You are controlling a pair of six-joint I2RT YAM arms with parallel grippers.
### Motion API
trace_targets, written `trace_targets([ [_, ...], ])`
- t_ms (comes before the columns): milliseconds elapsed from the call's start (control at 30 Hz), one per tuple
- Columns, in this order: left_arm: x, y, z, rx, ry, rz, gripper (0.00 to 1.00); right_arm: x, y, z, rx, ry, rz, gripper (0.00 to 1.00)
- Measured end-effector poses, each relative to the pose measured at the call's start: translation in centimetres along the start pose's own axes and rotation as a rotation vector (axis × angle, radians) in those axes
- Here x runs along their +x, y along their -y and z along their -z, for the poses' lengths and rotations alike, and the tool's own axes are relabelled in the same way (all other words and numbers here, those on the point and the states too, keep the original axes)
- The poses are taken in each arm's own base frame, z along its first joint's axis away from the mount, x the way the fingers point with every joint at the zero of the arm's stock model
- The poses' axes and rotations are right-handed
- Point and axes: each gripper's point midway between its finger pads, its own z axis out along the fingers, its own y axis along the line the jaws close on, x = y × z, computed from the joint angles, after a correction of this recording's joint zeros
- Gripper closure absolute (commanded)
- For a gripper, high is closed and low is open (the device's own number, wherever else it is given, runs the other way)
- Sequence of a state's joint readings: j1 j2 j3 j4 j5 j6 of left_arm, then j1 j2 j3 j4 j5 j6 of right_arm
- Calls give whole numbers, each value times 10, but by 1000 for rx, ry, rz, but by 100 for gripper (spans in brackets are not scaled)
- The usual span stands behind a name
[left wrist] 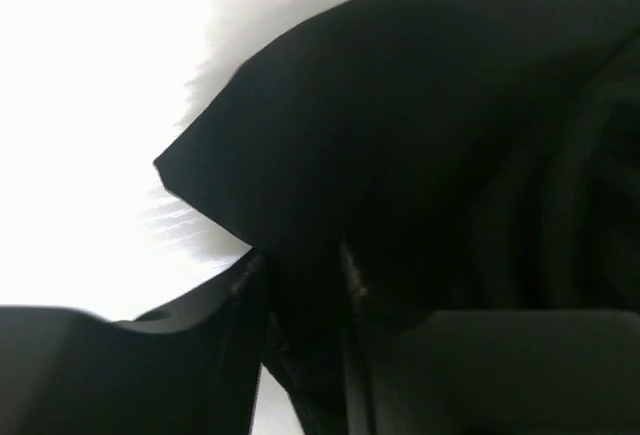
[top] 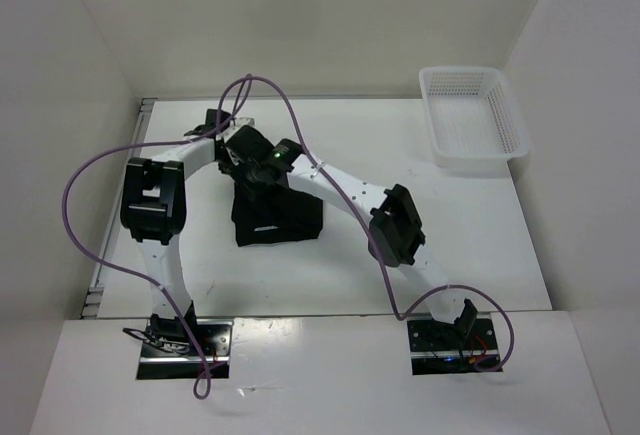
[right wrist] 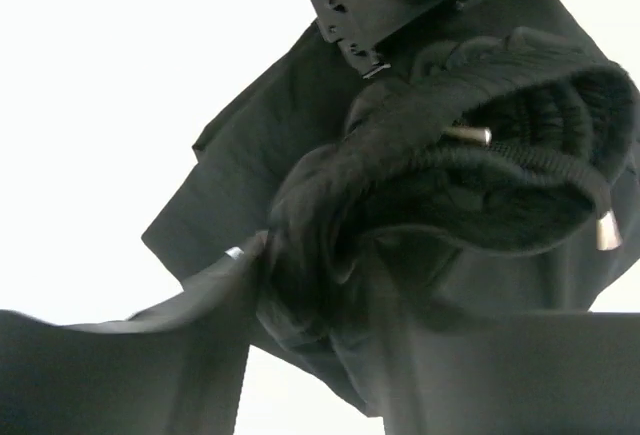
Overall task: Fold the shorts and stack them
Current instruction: Fold the shorts
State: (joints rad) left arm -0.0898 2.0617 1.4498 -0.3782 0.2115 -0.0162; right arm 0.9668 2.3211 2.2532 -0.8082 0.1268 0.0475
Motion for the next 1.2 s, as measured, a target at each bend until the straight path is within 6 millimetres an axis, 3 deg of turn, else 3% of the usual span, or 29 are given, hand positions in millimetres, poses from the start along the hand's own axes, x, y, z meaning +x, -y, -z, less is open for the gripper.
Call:
trace_targets([
  [100, -3, -8, 1, -27, 10, 8, 43, -3, -5, -2, -24, 9, -10, 36],
  [167, -5, -18, 3, -64, 18, 19, 37, -6, -11, -2, -58, 13, -15, 34],
  [333, -2, -57, 14, -170, 12, 70, 35, -11, -38, 2, -180, 22, -4, 34],
  [467, -7, -74, 41, -216, 30, 101, 35, -16, -55, 13, -218, 42, -4, 34],
  [533, -20, -64, 65, -212, 74, 87, 37, -14, -55, 23, -215, 52, -26, 33],
  [633, -46, -19, 109, -133, 172, 19, 37, 4, -39, 50, -190, 56, -97, 31],
  [700, -54, 20, 131, -58, 222, -41, 37, 20, -13, 72, -155, 64, -177, 31],
  [767, -47, 51, 139, 11, 222, -86, 37, 35, 23, 90, -99, 87, -283, 28],
  [833, -25, 73, 129, 70, 166, -119, 35, 53, 59, 100, -26, 94, -376, 25],
  [933, 22, 75, 97, 82, 20, -113, 35, 83, 86, 93, 52, 73, -457, 23],
  [1000, 50, 71, 79, 72, -72, -102, 35, 112, 82, 77, 66, 5, -467, 23],
  [1067, 65, 69, 70, 61, -124, -99, 35, 138, 75, 64, 70, -62, -473, 22],
  [1200, 66, 70, 66, 49, -126, -114, 42, 166, 67, 50, 56, -120, -507, 22],
])
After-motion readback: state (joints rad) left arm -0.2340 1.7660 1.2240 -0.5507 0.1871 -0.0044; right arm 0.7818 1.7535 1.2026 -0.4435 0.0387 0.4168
